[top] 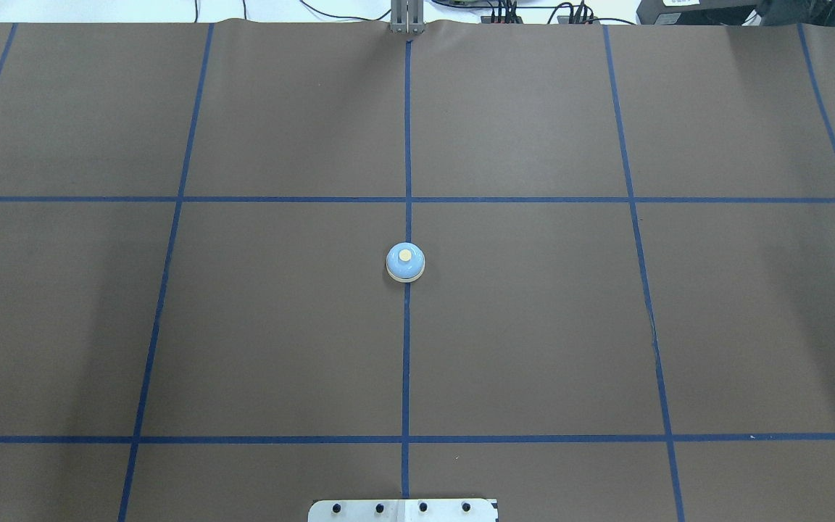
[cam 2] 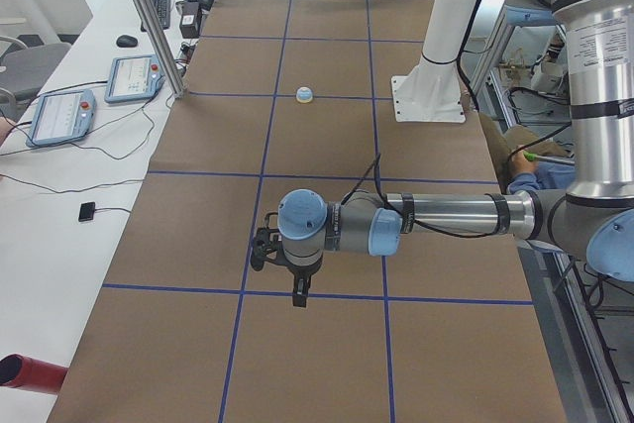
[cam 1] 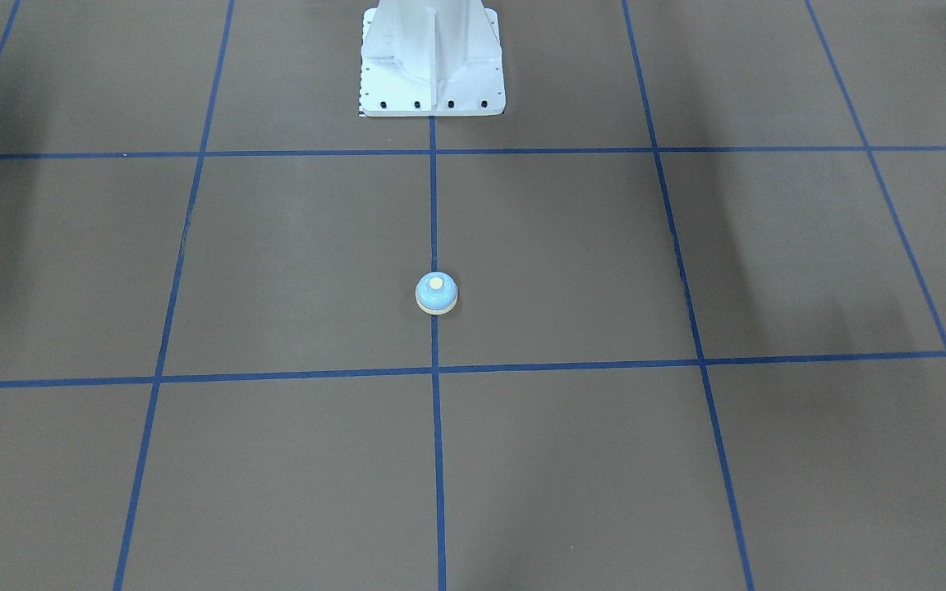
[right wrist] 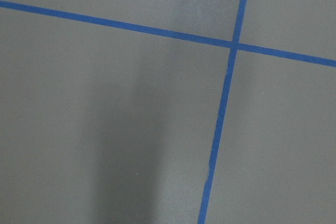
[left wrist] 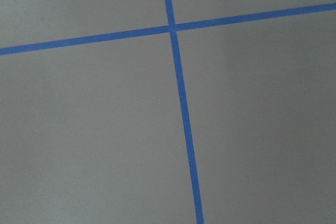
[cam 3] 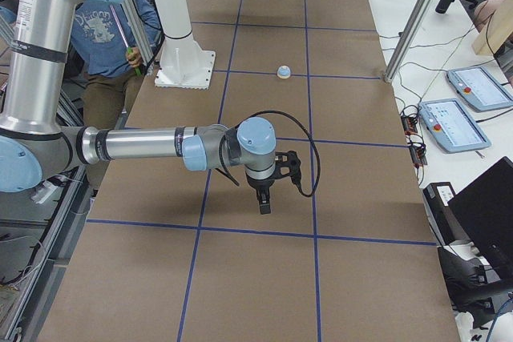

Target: Place and press bell with both arms

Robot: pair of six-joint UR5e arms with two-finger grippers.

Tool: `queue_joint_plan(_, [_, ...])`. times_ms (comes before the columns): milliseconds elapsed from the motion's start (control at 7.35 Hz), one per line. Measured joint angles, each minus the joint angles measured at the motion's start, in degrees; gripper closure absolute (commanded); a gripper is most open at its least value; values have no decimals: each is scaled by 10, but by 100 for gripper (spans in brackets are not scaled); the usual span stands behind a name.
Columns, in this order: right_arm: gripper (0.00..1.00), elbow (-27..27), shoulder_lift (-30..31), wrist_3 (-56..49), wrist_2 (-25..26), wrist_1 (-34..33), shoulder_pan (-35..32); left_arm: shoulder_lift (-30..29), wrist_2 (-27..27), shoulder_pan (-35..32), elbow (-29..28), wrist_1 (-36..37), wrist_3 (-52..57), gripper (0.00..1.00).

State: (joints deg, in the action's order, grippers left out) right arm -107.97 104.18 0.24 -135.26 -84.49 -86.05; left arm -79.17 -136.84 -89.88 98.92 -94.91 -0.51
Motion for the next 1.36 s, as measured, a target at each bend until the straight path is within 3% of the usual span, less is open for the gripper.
queue_joint_plan(952, [0,-3,-5,3,34,-47,-4,35,1,-5,38,-1,-7,0])
queue_joint_plan(1361, [0,-11,-3,5,0,-47,-9,65,2,-14,66,1,-9,0])
